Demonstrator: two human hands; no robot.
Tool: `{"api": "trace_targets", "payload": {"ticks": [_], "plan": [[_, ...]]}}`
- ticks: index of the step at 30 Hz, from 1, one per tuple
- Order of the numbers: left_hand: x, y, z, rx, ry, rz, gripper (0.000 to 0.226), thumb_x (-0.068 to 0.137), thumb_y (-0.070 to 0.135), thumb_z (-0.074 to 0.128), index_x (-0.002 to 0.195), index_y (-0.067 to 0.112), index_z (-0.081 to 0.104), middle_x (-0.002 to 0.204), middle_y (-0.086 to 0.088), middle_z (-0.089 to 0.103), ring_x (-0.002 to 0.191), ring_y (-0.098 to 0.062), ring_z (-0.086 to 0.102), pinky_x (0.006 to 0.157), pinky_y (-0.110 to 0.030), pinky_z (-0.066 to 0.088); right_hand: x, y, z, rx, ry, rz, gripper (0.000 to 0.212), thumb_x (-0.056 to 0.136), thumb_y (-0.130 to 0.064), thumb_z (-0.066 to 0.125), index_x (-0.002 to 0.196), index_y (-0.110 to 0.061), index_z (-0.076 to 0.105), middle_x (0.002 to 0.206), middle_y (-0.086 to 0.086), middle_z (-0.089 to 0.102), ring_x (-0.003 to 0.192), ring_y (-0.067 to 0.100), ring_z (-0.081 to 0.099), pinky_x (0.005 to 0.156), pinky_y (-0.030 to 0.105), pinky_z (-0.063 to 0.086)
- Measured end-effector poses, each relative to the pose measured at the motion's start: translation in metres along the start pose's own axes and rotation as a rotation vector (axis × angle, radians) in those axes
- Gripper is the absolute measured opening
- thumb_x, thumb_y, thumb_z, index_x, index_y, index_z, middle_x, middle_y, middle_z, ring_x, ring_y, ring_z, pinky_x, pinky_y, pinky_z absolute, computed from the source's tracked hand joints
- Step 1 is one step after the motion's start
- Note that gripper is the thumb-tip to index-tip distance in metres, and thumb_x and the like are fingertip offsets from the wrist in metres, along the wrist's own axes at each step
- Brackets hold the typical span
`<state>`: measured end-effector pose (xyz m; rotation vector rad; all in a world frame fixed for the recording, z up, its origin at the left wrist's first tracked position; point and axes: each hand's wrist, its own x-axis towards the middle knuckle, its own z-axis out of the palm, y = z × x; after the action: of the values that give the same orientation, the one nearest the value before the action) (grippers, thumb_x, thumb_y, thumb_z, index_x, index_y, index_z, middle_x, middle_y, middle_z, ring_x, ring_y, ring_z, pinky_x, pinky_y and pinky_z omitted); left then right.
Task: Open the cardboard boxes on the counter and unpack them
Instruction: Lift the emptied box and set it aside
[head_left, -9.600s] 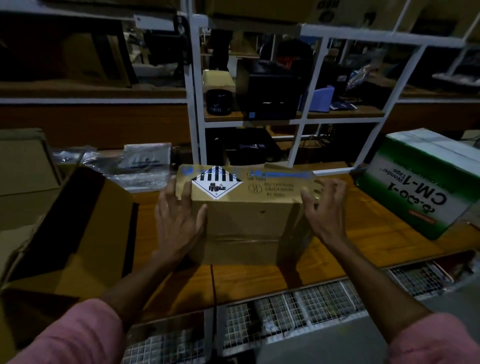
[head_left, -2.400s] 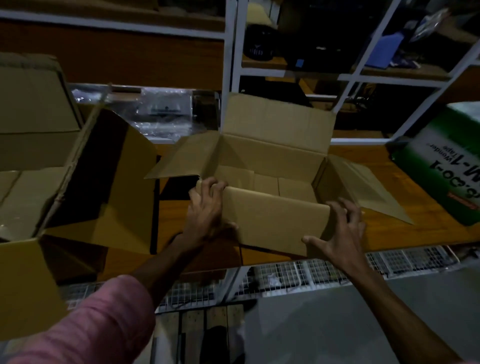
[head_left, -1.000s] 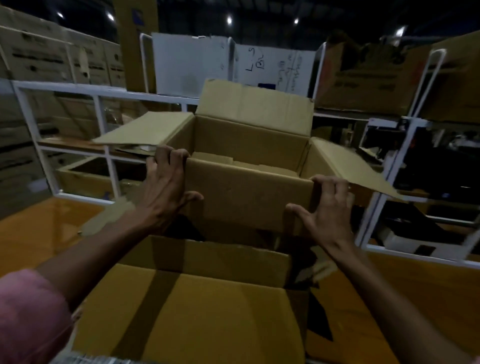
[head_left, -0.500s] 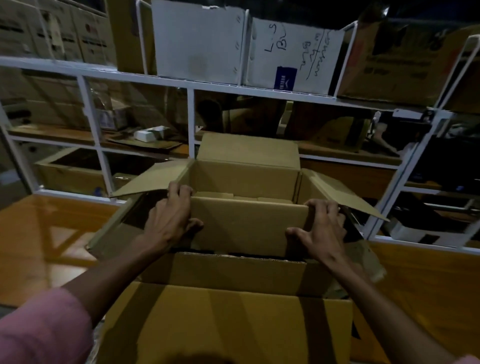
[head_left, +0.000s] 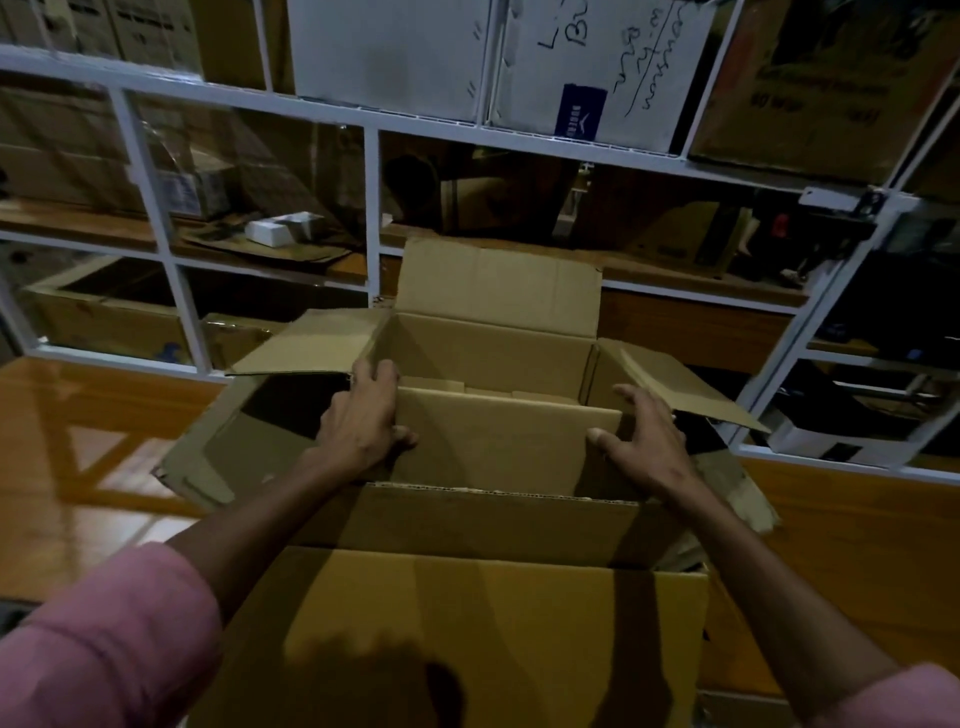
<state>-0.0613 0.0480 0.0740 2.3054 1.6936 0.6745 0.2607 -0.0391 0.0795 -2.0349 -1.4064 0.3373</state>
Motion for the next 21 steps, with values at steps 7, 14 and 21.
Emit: {"api": "trace_targets", "payload": {"ticks": [7, 14, 21], "plan": [[0.006, -0.019, 0.017, -0.12, -0.151, -0.226, 0.039, 0.102, 0.058, 0.039, 0.088, 0.024, 0.052, 0.098, -0.003, 0.062, 0.077, -0.012, 0.056, 0.057, -0.028, 0.035, 0.005, 0.002, -0.006, -0.01, 0.009, -0.033, 0.041, 0.092, -0.04, 0.067, 0.13, -0.025, 0.061, 0.141, 0.006, 0.05, 0.126, 0.031, 0.048, 0.103, 0.057, 0.045], [0.018, -0.028, 0.018, -0.049, -0.182, -0.299, 0.054, 0.099, 0.065, 0.039, 0.083, 0.018, 0.062, 0.099, -0.009, 0.063, 0.106, -0.032, 0.053, 0.091, -0.044, 0.038, 0.011, 0.0, -0.007, -0.119, 0.055, -0.045, 0.044, 0.1, -0.048, 0.052, 0.117, -0.012, 0.07, 0.118, 0.01, 0.064, 0.107, 0.027, 0.058, 0.101, 0.059, 0.045], [0.031, -0.025, 0.013, 0.081, -0.167, -0.355, 0.055, 0.095, 0.071, 0.039, 0.079, 0.02, 0.053, 0.105, -0.013, 0.063, 0.109, -0.036, 0.056, 0.082, -0.043, 0.037, 0.029, -0.013, -0.018, -0.204, -0.078, 0.011, 0.037, 0.1, -0.049, 0.049, 0.097, -0.02, 0.072, 0.097, 0.004, 0.067, 0.088, 0.024, 0.062, 0.086, 0.046, 0.054]]}}
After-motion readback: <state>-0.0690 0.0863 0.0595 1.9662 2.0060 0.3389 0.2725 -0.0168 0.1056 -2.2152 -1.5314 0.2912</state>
